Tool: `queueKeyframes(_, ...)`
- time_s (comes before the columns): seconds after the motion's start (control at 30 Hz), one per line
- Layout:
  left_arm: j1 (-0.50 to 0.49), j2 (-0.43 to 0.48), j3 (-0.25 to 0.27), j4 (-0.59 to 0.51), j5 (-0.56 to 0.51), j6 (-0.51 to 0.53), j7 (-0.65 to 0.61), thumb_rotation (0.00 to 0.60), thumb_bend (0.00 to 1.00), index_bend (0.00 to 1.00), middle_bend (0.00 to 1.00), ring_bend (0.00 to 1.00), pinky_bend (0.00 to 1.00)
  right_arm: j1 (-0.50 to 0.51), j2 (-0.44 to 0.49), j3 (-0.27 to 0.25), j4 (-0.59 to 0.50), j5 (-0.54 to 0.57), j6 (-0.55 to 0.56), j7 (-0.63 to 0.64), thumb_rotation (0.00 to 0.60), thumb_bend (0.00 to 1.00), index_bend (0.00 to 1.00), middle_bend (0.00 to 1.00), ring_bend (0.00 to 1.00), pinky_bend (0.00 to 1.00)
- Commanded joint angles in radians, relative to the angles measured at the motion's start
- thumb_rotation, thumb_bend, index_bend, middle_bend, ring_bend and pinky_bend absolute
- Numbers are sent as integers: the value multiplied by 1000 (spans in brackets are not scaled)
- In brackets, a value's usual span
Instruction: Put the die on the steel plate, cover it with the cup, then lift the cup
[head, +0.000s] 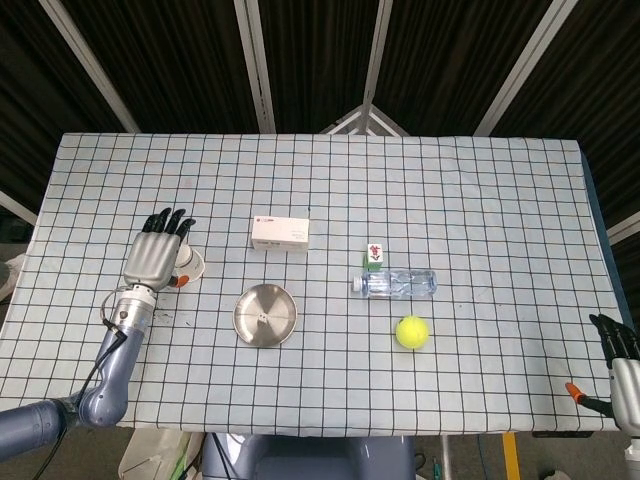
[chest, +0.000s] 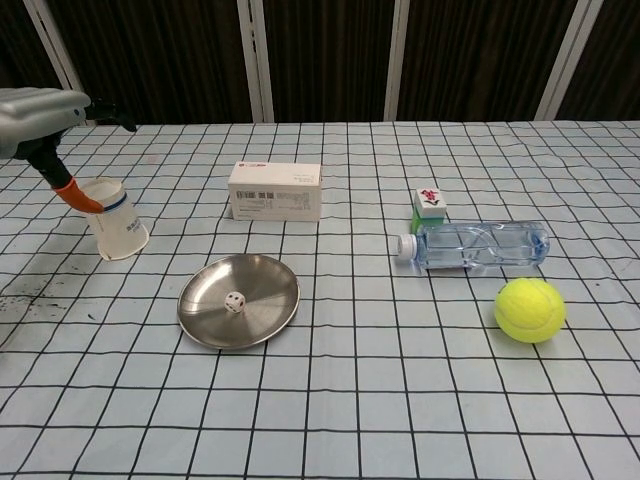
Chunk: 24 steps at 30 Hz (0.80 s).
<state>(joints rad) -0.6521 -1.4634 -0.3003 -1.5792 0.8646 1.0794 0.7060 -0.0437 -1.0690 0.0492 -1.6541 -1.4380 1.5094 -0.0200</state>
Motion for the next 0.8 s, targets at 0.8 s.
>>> queueKeyframes(0.8,-81,2,60,54,-192,-32,77,600,430,278,189,111,181,10,-16,-2,10,13,-22,-29,600,41,108,125,116,48)
